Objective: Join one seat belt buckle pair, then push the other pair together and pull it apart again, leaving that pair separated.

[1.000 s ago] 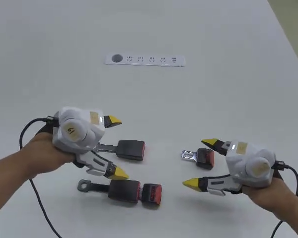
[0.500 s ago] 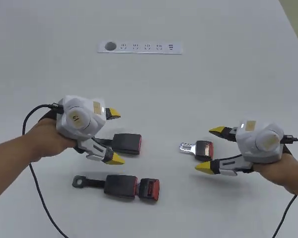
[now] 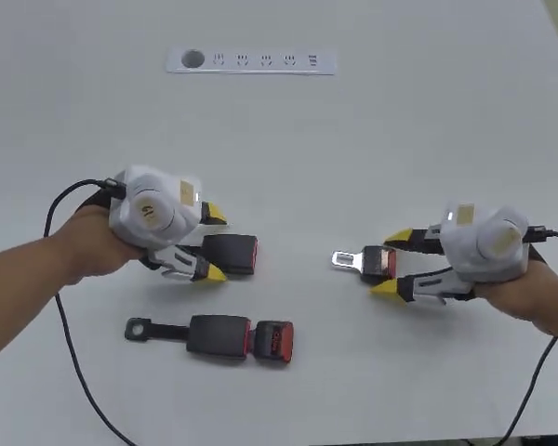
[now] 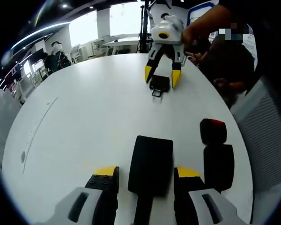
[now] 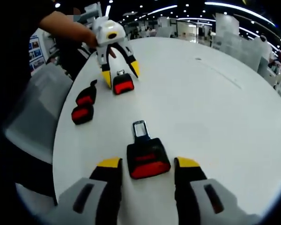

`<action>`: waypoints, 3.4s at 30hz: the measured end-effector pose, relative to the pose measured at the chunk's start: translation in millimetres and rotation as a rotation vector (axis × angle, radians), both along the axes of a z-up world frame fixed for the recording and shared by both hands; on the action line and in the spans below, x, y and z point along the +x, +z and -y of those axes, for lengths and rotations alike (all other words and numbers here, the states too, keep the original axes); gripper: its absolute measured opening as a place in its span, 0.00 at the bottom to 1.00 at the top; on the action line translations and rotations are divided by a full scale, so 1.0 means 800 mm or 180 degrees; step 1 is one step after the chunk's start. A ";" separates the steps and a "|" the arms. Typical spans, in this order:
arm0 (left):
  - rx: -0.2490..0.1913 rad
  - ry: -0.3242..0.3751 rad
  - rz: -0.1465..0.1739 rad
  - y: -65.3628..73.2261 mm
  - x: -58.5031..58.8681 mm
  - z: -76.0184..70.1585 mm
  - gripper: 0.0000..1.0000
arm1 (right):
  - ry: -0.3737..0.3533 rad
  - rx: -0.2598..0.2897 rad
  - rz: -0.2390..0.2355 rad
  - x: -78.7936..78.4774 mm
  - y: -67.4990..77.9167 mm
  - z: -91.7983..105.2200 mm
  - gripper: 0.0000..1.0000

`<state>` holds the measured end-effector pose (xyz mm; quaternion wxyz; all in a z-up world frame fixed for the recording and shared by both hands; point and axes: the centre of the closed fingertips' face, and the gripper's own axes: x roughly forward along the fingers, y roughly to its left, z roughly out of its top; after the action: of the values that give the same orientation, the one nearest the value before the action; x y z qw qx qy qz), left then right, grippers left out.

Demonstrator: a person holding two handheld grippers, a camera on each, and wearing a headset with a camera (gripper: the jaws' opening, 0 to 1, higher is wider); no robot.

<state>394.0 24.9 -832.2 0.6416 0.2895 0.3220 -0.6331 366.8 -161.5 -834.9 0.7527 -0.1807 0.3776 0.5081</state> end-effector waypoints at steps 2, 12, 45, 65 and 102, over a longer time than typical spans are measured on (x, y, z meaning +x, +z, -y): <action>0.0087 -0.0016 -0.0088 -0.006 -0.006 -0.002 0.41 | 0.0069 -0.0012 0.0014 0.000 0.001 -0.003 0.42; 0.0066 -0.0118 0.0057 -0.006 -0.004 -0.002 0.36 | 0.0343 -0.0049 0.0109 0.002 0.000 -0.006 0.36; 0.0122 -0.0132 0.0041 -0.008 0.001 -0.003 0.35 | 0.0326 0.0350 0.0233 0.019 -0.001 -0.053 0.35; 0.0149 -0.0167 0.0047 -0.007 -0.001 -0.001 0.35 | 0.0460 0.0346 0.0219 0.025 -0.007 -0.124 0.35; 0.0244 -0.0409 0.0054 -0.012 -0.001 -0.004 0.34 | 0.0336 0.0324 0.0073 0.026 -0.008 -0.176 0.34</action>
<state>393.2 27.8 -841.5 0.5908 0.3393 0.3213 -0.6577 387.8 -20.8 -841.1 0.7374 -0.1676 0.3325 0.5635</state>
